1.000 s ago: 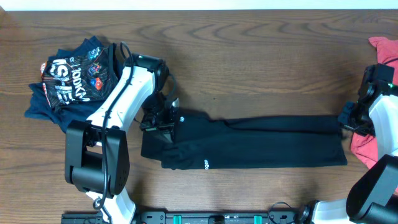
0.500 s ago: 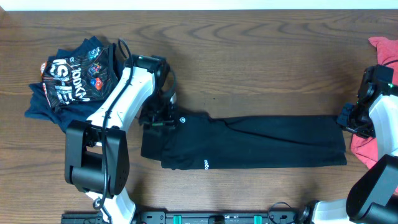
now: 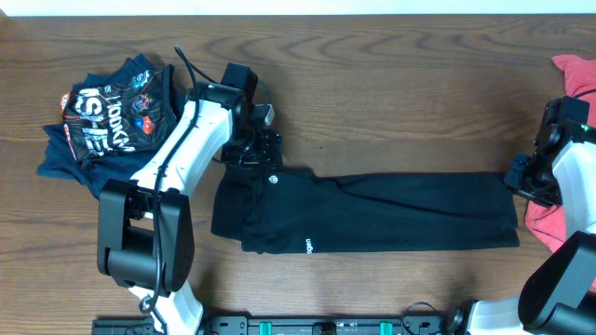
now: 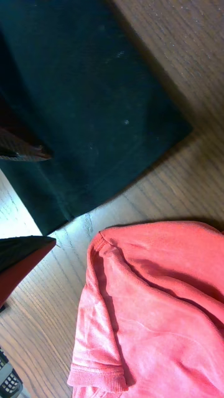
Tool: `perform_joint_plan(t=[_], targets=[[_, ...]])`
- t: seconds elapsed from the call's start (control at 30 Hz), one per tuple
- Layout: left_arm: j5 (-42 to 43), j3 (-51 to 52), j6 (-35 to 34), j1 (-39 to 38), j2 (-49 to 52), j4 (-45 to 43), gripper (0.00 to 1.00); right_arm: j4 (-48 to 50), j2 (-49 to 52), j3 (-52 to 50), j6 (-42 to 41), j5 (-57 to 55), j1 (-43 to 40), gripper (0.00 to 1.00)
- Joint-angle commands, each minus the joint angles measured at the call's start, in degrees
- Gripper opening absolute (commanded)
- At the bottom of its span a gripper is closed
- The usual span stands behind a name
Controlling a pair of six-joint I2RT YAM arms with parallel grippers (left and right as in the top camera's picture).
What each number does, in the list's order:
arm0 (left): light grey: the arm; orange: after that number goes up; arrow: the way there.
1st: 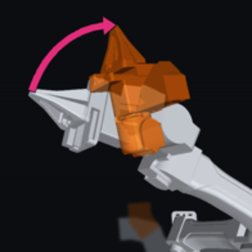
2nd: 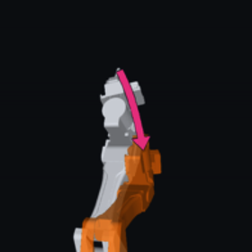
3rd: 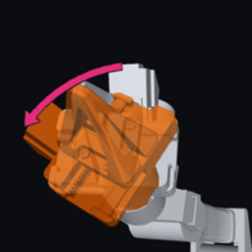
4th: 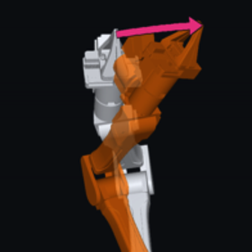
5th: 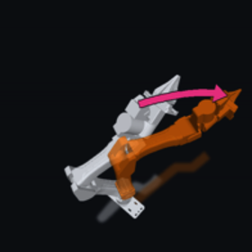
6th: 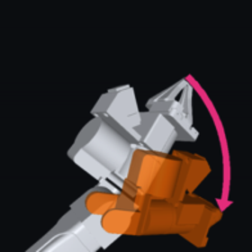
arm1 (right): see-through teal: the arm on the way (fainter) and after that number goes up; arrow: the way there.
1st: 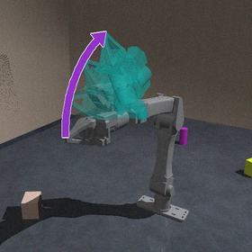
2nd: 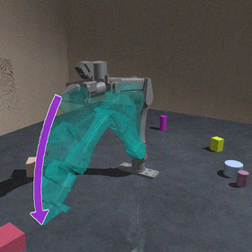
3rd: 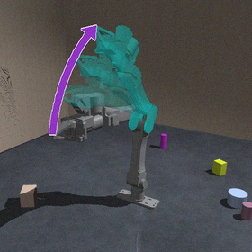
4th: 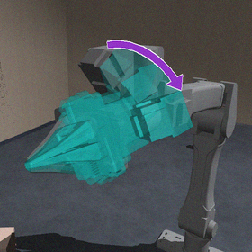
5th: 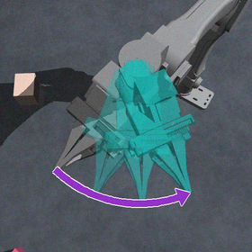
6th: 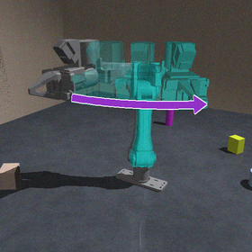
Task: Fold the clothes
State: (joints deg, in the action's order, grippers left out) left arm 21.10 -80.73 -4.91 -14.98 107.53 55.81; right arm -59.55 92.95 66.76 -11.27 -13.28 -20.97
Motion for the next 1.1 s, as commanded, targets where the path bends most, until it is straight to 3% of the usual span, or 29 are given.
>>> perform_joint_plan(t=[0.0, 0.3, 0.53, 0.67, 0.87, 1.07], targets=[[0.7, 0.1, -0.2, -1.6, 1.7, -0.7, 0.68, 0.1, 0.0, -0.1, 0.0, 0.2, -0.4, 0.38], [0.2, 0.1, -0.8, -5.1, 7.2, -1.5, 0.66, 0.1, 0.0, -0.1, 0.0, 0.2, -0.4, 0.39], [0.1, 0.0, -0.7, -5.3, 6.4, -3.0, 0.34, 0.2, 0.0, -0.1, 0.0, 0.2, -0.4, 0.39], [0.1, 0.0, -0.7, -5.3, 4.2, -4.5, 0.09, 0.2, 0.0, -0.1, 0.0, 0.2, -0.4, 0.39], [3.5, -0.1, -0.7, -5.4, -1.2, -1.4, 0.07, 0.2, 0.0, -0.1, 0.0, 0.2, -0.4, 0.39], [5.4, -0.1, -0.7, -6.2, -6.1, 7.6, 0.07, 0.2, 0.0, -0.1, 0.0, 0.2, -0.4, 0.39]])
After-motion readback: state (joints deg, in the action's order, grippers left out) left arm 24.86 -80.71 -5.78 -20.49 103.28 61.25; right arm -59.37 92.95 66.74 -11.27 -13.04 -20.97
